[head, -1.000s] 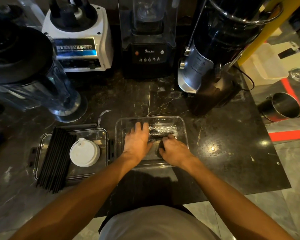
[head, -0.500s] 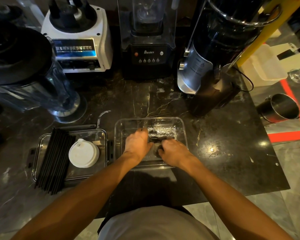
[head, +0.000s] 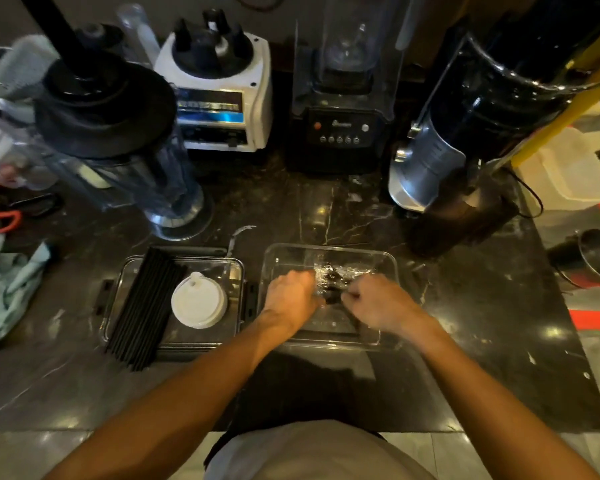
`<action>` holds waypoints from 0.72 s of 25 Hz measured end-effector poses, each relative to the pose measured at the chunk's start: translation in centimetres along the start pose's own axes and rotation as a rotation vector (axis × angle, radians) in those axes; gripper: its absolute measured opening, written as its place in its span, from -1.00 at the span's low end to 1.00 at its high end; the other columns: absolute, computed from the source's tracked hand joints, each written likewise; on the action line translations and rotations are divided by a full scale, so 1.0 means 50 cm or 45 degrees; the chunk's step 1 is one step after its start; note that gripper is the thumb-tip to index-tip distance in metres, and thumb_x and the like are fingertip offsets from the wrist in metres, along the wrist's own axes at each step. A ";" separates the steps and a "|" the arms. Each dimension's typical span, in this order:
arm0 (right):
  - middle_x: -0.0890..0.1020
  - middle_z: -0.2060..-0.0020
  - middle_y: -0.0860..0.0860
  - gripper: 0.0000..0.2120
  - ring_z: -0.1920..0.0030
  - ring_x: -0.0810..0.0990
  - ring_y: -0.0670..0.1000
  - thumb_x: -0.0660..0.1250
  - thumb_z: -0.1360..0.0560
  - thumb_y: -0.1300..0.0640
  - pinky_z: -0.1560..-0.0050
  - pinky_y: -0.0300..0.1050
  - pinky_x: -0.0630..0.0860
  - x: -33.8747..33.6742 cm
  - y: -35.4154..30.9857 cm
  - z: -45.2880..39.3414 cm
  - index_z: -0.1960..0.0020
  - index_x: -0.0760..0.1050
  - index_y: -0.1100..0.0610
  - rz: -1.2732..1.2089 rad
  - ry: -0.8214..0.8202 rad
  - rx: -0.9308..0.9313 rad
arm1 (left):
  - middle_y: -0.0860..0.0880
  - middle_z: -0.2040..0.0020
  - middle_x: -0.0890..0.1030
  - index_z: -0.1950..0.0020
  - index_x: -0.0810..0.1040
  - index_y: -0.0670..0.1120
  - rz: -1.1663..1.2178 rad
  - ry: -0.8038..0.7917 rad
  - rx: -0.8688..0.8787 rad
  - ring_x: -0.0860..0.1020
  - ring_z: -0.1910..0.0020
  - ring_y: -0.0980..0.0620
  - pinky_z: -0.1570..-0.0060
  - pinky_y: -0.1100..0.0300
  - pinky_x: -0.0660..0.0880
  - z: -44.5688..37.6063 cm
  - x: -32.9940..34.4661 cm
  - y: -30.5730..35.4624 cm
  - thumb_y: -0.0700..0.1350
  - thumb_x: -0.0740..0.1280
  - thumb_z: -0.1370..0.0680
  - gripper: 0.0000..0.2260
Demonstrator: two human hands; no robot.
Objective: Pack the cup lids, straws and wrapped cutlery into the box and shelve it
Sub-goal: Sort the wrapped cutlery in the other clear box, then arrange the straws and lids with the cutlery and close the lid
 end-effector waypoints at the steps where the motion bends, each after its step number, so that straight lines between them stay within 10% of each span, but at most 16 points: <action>1: 0.57 0.38 -0.07 -0.64 0.27 0.61 -0.01 0.28 -0.65 -0.01 0.32 -0.14 0.35 -0.028 -0.015 -0.003 0.28 0.56 0.07 0.011 0.072 -0.022 | -0.05 0.07 0.68 -0.06 0.58 -0.04 0.055 0.043 0.001 0.67 0.05 -0.06 0.03 0.08 0.57 0.010 -0.022 -0.008 0.05 0.43 -0.57 -0.81; 10: 0.70 0.30 -0.01 -0.76 0.20 0.69 0.00 0.32 -0.61 0.01 0.06 0.11 0.64 -0.088 -0.306 -0.030 0.15 0.67 0.05 -0.504 0.333 -0.453 | 0.06 0.29 0.60 0.12 0.50 0.01 0.624 0.575 -0.255 0.59 0.28 0.08 0.18 -0.02 0.59 0.141 -0.225 -0.216 0.01 0.53 -0.46 -0.78; 18: 0.71 0.16 -0.10 -0.85 0.11 0.67 -0.08 0.35 -0.59 0.06 0.01 0.10 0.64 0.049 -0.553 -0.102 0.06 0.69 0.02 -0.187 0.101 -0.712 | -0.12 -0.28 0.49 -0.36 0.41 -0.06 0.422 0.535 -0.822 0.49 -0.25 -0.13 -0.21 -0.09 0.54 0.297 -0.204 -0.477 0.08 0.58 -0.38 -0.36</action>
Point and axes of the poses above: each hand's wrist, its own z-axis away from the middle knuckle, its own x-axis out of the palm, y = z × x, the point moved 7 cm from there along -z, towards the middle knuckle
